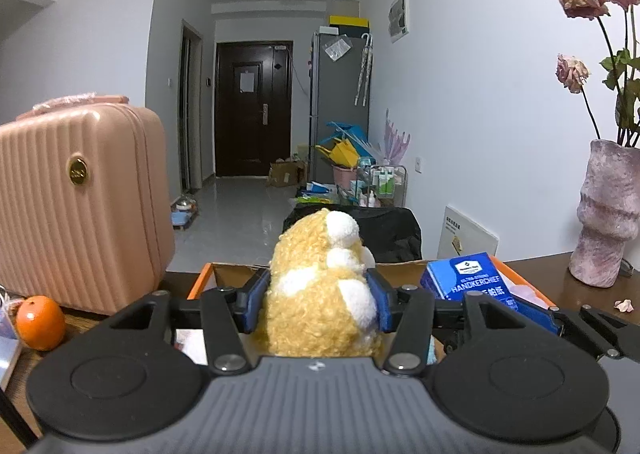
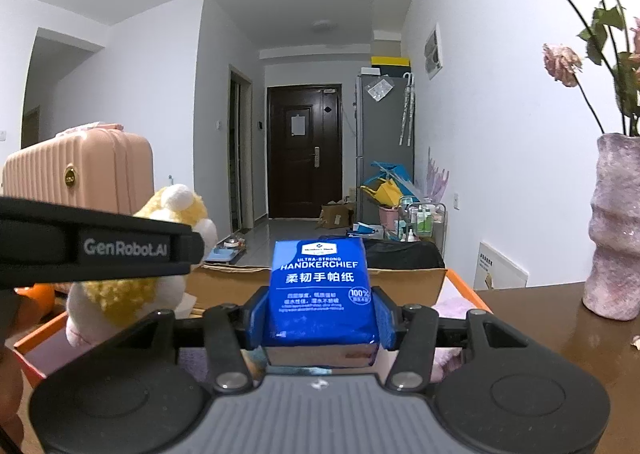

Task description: Organize soft objects

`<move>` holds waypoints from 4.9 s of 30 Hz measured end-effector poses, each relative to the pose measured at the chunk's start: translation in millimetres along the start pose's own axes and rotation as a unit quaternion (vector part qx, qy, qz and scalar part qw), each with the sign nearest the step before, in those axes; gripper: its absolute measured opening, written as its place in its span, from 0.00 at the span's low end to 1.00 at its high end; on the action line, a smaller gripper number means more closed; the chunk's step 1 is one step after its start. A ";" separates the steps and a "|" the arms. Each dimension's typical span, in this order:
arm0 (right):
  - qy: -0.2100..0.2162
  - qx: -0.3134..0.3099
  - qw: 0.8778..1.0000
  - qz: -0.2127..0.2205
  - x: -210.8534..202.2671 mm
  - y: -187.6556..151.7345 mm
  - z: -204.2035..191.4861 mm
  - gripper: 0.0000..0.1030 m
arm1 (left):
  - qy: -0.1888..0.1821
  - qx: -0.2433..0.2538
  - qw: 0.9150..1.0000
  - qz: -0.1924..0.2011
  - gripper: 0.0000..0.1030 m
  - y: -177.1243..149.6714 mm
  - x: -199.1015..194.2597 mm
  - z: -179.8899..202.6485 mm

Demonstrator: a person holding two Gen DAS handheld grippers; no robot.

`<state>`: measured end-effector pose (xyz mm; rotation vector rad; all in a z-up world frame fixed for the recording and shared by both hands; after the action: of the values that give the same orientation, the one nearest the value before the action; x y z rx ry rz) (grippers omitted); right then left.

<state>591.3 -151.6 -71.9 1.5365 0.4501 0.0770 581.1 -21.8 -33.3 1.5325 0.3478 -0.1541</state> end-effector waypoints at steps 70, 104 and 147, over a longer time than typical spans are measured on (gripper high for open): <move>-0.028 0.042 0.999 0.017 -108.5 2.7 31.9 1.00 | -0.006 -0.037 0.999 0.016 1.00 1.8 -91.0 -27.4; -0.010 0.007 1.000 -0.011 -336.4 -13.0 -24.5 1.00 | -0.019 0.016 1.000 0.017 1.00 -61.0 -322.7 -39.3; 0.001 -0.014 1.000 -0.002 -431.0 -33.5 -58.7 1.00 | -0.015 0.022 0.999 0.038 1.00 -99.2 -411.6 -58.6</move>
<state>169.4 -238.3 -2.2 1.5081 0.4518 0.0802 155.3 -16.3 2.4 1.5828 0.2631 -0.1245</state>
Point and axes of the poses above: each gripper's, at about its wrist camera, not at the fingertips, and x roughly the way its jaws point, z to its right, y to its top, the point moved 4 cm from there along x, roughly the way its jaws point, and after that the axes turned 5 degrees about y, right-handed, at the moved point
